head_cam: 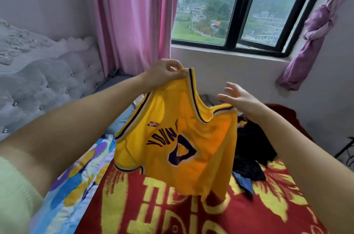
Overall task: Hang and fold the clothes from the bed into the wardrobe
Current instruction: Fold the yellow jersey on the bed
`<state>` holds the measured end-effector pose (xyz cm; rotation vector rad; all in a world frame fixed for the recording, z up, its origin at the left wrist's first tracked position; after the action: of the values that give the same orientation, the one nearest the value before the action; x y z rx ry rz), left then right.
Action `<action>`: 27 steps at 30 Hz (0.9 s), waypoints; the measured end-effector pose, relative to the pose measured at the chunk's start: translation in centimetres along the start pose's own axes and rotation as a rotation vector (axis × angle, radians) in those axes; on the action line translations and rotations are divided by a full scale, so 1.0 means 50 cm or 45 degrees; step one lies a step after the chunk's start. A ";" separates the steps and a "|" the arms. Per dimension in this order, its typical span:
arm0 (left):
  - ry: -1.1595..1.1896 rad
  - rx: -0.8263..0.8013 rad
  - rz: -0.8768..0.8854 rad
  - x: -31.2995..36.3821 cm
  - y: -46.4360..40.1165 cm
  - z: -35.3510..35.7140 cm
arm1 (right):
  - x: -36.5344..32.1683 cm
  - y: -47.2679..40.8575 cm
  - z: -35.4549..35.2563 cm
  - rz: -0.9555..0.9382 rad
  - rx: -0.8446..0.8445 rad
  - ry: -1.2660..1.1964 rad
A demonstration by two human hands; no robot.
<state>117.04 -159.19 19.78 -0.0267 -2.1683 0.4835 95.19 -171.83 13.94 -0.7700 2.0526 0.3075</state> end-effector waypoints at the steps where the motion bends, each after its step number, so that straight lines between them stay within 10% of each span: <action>1: -0.040 -0.050 0.019 0.015 -0.006 0.011 | -0.040 0.005 0.026 -0.043 -0.171 -0.103; 4: -0.130 -0.178 0.078 0.044 -0.015 0.057 | -0.139 0.014 0.094 -0.230 -0.453 -0.142; 14: 0.421 -0.187 -0.273 -0.068 0.076 0.080 | -0.166 -0.012 0.089 -0.077 -0.146 -0.463; 21: 0.670 0.329 -0.553 -0.041 0.052 0.069 | -0.136 -0.033 0.121 0.069 -0.020 0.096; 27: 1.262 0.771 -0.807 -0.034 0.038 0.077 | -0.090 0.039 0.253 0.046 -0.390 -0.016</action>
<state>114.75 -159.05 15.78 0.6064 -0.9267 0.5642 104.21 -162.39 10.31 -0.9118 2.0343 0.6565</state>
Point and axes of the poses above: each hand's wrist, its own y-axis away from the middle knuckle, its own z-axis out of the palm, x = y × z, the point moved 4 cm from there along -y, towards the middle knuckle, and after that the axes turned 2 degrees about y, right-handed, at the moved point
